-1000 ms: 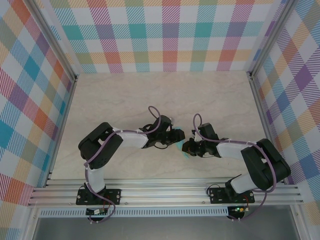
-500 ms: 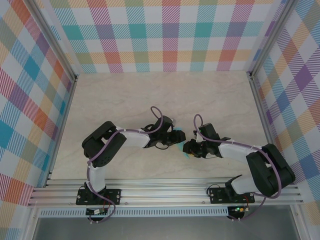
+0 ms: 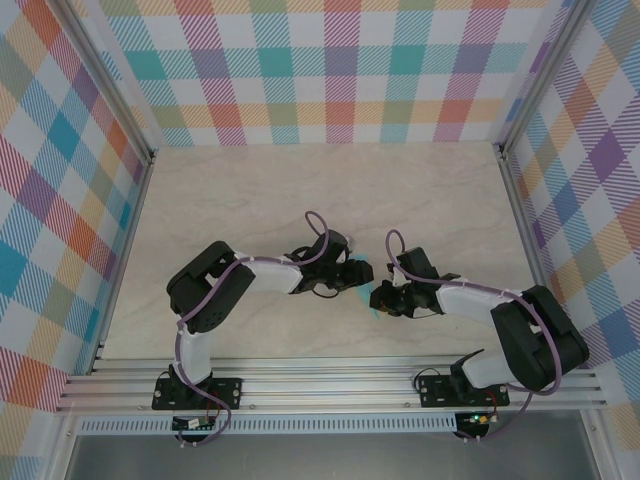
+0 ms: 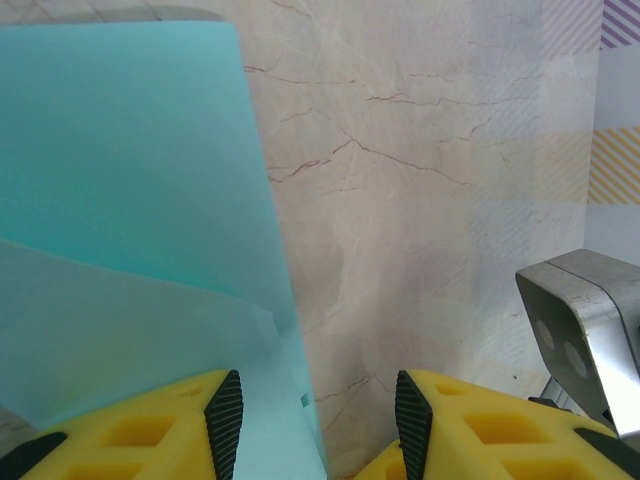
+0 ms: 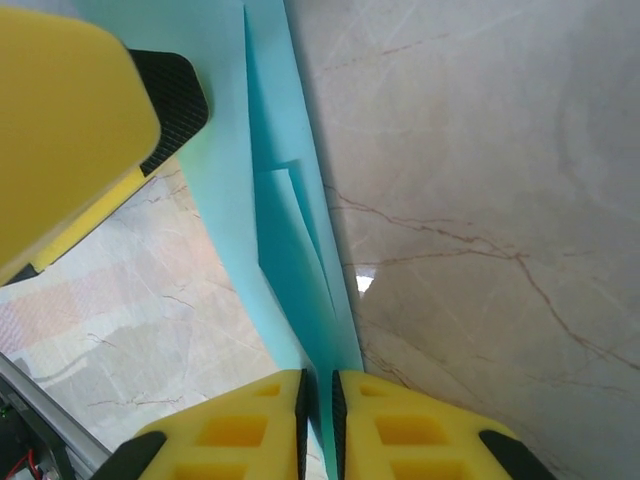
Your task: Fold a paper plane with a square sheet of paper (pick it up from the middle)
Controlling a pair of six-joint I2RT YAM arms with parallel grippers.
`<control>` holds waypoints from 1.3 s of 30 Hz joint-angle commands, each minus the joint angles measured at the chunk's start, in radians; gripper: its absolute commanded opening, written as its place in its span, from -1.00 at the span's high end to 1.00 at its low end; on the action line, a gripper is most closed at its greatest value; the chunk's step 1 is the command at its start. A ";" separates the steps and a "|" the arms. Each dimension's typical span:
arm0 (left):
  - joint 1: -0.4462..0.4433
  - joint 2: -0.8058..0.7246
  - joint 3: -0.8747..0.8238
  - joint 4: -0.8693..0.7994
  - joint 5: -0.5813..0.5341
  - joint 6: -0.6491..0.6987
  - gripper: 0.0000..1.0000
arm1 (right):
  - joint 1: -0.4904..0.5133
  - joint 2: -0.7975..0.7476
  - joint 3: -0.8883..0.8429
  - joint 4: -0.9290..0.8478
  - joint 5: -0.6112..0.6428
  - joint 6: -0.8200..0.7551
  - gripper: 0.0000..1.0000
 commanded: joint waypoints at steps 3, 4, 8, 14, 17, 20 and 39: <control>-0.004 0.026 0.016 -0.049 -0.007 0.023 0.07 | -0.007 0.033 0.002 -0.108 0.052 -0.016 0.76; -0.005 0.026 0.016 -0.051 -0.007 0.025 0.07 | -0.008 0.035 0.000 -0.105 0.055 -0.016 0.77; -0.004 0.032 0.019 -0.058 -0.003 0.029 0.07 | -0.007 0.044 0.002 -0.096 0.034 -0.018 0.83; -0.005 0.036 0.026 -0.069 -0.001 0.032 0.08 | -0.007 0.005 0.016 -0.135 0.027 -0.027 0.67; -0.004 0.037 0.026 -0.071 -0.001 0.032 0.08 | -0.007 -0.008 0.031 -0.191 0.024 -0.053 0.60; -0.005 0.037 0.028 -0.074 0.001 0.031 0.08 | -0.007 -0.010 0.036 -0.223 0.012 -0.071 0.59; -0.004 0.054 0.046 -0.089 0.014 0.031 0.09 | -0.005 0.003 0.068 -0.357 0.109 -0.088 0.78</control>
